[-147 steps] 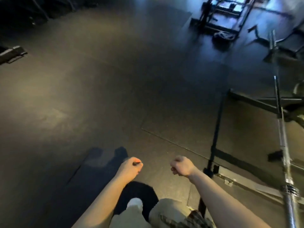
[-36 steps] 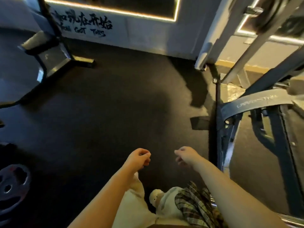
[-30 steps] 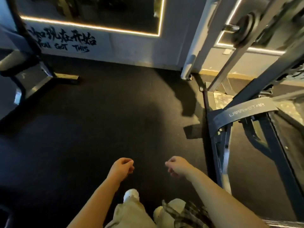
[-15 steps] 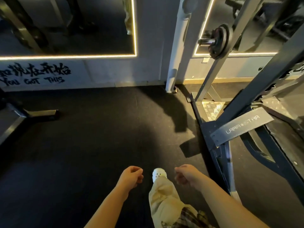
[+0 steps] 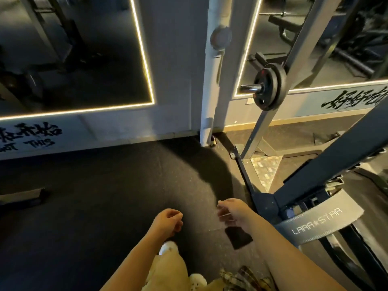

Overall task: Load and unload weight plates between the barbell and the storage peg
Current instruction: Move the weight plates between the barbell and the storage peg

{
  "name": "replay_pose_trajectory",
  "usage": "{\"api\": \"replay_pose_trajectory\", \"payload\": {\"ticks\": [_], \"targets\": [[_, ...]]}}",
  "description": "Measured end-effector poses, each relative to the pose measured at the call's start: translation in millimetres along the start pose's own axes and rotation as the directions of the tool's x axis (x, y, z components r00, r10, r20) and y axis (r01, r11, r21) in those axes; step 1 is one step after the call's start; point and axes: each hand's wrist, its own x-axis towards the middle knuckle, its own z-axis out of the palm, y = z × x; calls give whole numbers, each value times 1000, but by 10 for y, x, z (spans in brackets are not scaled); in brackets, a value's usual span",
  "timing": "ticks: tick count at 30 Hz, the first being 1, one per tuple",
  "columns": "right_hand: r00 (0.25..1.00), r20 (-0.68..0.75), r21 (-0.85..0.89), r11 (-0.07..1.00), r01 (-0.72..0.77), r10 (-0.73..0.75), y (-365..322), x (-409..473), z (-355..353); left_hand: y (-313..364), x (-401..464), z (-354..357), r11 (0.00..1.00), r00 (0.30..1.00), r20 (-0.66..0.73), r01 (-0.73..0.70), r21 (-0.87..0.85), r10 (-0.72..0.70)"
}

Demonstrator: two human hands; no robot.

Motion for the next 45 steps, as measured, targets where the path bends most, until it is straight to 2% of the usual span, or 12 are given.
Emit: {"api": "replay_pose_trajectory", "payload": {"ticks": [7,12,16,20,24,28,32,35,37,40,45], "targets": [[987,-134,218,974,-56,86,-866,864,-404,1082,1308,-170,995,997,57,-60,75,56],[972,-195,182,979,-93,128,-1643,1357,-679,1918,2109,-398,993,992,93,-96,63,90],[970,-237,115,993,-36,63,-2251,1590,-848,2524,2648,-445,986,981,160,-127,111,108],[966,-233,165,984,-72,110,-2488,1741,-1033,3056,2954,-335,977,965,226,-164,136,130],[939,-318,188,979,-74,132,-2702,1953,-1319,3401,3182,-200,964,948,277,-208,163,158],[920,-392,118,993,15,33,-3061,2211,-1720,3747,3415,-87,953,950,244,-242,181,195],[872,-483,49,992,113,-76,-3438,2434,-2137,4135,3575,24,949,958,231,-223,222,171],[846,-511,68,973,219,-154,-3664,2531,-2498,4522,3722,234,924,948,240,-270,269,207],[816,-548,61,963,261,-186,-3781,2544,-2729,4759,3789,422,903,931,254,-329,275,262],[759,-609,0,957,290,-230,-3875,2574,-2975,5008,3802,677,835,868,350,-460,302,351],[646,-690,-184,943,279,-326,-3863,2570,-3134,5380,3839,1061,749,806,444,-559,355,391]]}}
